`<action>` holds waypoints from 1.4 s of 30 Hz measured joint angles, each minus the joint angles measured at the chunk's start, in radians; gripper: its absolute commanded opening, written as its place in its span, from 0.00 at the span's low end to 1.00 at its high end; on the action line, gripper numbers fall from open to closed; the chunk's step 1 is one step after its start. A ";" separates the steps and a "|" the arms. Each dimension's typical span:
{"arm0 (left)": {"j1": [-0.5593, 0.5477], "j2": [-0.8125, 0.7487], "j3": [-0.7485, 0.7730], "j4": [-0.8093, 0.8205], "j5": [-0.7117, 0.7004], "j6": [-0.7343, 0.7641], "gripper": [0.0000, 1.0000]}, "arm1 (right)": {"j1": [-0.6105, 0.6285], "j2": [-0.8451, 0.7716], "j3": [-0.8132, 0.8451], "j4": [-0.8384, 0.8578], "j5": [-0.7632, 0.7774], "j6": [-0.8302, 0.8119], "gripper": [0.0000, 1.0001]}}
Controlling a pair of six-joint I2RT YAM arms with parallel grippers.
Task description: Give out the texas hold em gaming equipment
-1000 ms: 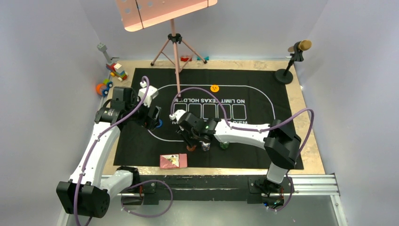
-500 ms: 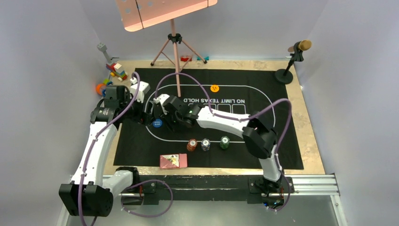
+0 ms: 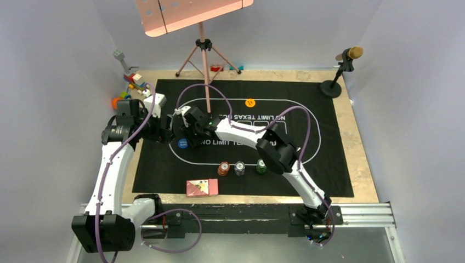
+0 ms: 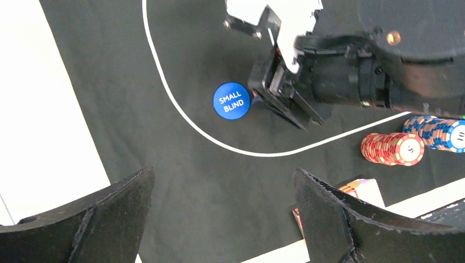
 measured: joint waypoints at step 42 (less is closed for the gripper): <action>0.000 -0.022 0.000 -0.002 0.039 0.000 1.00 | -0.012 -0.360 -0.216 0.016 0.017 -0.037 0.94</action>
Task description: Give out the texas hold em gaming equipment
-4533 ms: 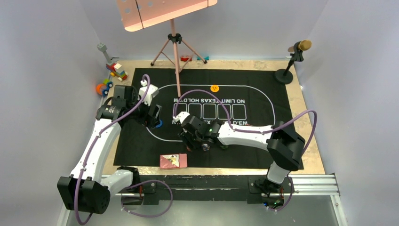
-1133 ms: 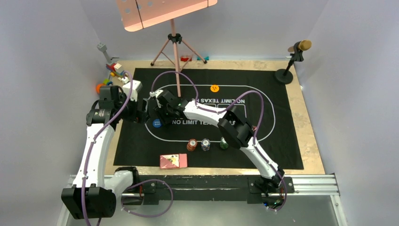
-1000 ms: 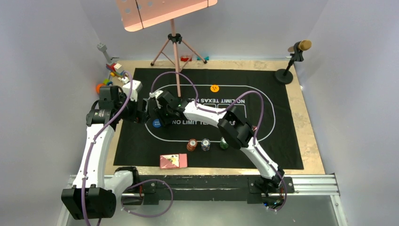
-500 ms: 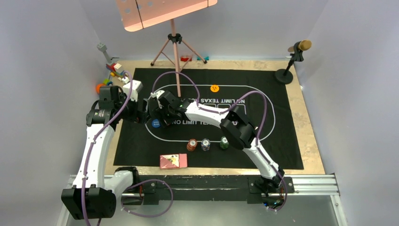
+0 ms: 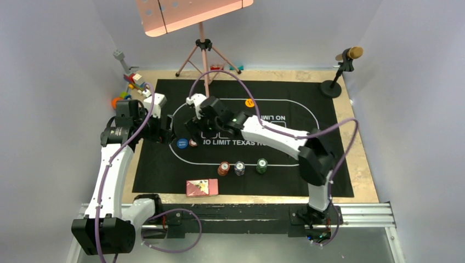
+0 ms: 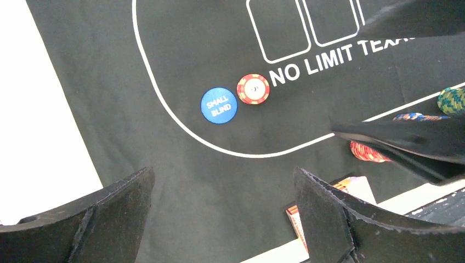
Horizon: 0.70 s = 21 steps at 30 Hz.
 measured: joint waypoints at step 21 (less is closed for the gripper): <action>0.000 0.023 0.000 -0.003 0.022 0.001 1.00 | 0.045 -0.240 -0.469 0.008 -0.027 0.004 0.88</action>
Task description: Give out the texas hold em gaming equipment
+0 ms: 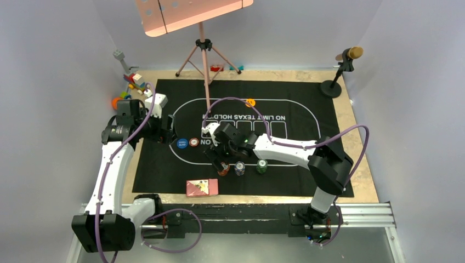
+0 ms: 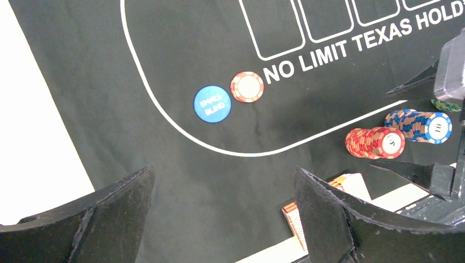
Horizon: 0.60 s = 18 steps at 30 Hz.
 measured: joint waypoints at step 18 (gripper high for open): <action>0.000 0.010 -0.002 0.002 0.007 0.003 1.00 | 0.015 0.000 -0.060 0.012 -0.013 0.006 0.70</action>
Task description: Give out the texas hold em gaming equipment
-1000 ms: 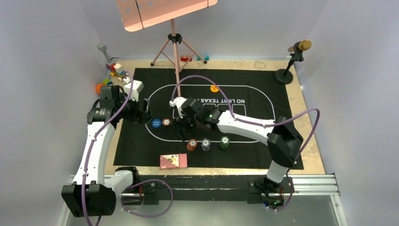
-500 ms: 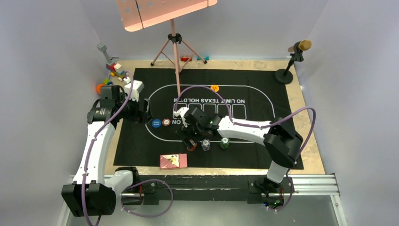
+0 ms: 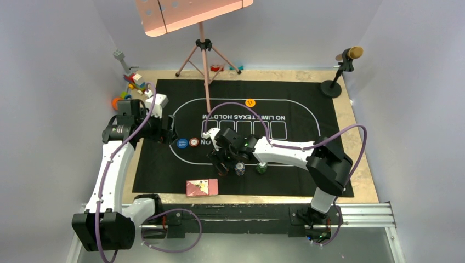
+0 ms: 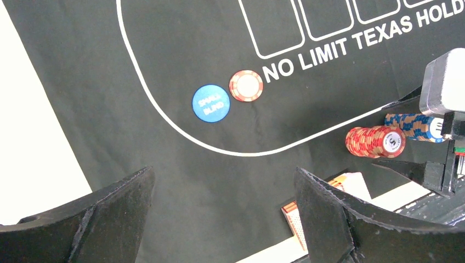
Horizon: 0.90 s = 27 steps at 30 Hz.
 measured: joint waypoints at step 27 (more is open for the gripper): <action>0.000 -0.055 -0.082 0.047 0.002 0.024 1.00 | 0.002 0.031 0.000 -0.002 -0.019 -0.008 0.57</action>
